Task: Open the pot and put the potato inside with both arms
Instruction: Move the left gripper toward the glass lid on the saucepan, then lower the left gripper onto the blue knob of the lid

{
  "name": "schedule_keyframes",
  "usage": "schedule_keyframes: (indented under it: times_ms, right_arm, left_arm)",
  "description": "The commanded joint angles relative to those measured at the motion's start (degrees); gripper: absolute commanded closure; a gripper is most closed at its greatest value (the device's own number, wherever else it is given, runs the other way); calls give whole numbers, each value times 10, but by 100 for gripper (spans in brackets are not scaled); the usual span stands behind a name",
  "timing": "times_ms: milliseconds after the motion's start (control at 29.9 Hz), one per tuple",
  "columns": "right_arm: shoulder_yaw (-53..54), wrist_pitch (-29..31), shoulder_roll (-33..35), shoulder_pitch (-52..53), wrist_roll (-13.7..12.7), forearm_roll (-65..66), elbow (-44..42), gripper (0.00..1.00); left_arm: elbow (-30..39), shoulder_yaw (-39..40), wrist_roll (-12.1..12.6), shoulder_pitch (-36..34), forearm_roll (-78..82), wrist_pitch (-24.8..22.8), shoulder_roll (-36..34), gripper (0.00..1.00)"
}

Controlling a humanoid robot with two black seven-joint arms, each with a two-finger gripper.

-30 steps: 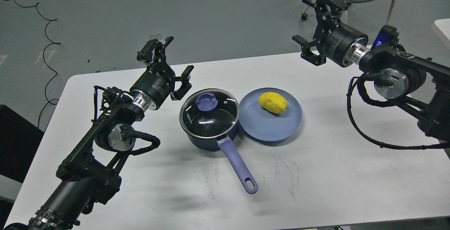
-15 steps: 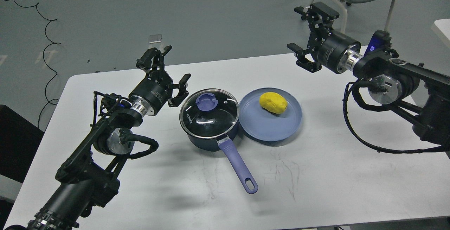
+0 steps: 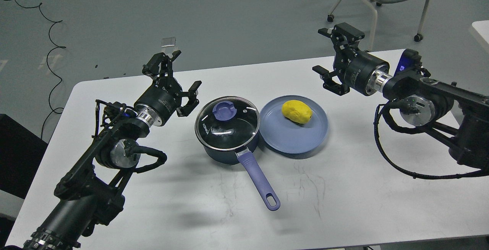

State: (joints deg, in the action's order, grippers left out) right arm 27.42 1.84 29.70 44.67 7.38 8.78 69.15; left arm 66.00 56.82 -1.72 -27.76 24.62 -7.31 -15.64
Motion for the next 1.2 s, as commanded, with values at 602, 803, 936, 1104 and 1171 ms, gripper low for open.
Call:
schedule_keyframes:
  times_ms: [602, 803, 936, 1104, 1171]
  right_arm:
    - [7, 0, 5, -20, 6, 0, -1, 0]
    - [23, -1, 21, -25, 17, -2, -9, 0]
    - [38, 0, 32, -28, 17, -3, -9, 0]
    - [59, -2, 41, -39, 18, -4, -12, 0]
    - [66, -3, 41, -45, 20, -5, -15, 0]
  left_arm:
    - [50, -20, -11, -29, 328, 5, -38, 2]
    - [110, -50, -53, -35, 430, 4, -86, 2]
    - [139, -90, -64, -45, 436, 3, -125, 2]
    - [154, -134, -98, -63, 614, 16, -142, 2]
    - [154, -144, -115, -63, 710, 39, -136, 2]
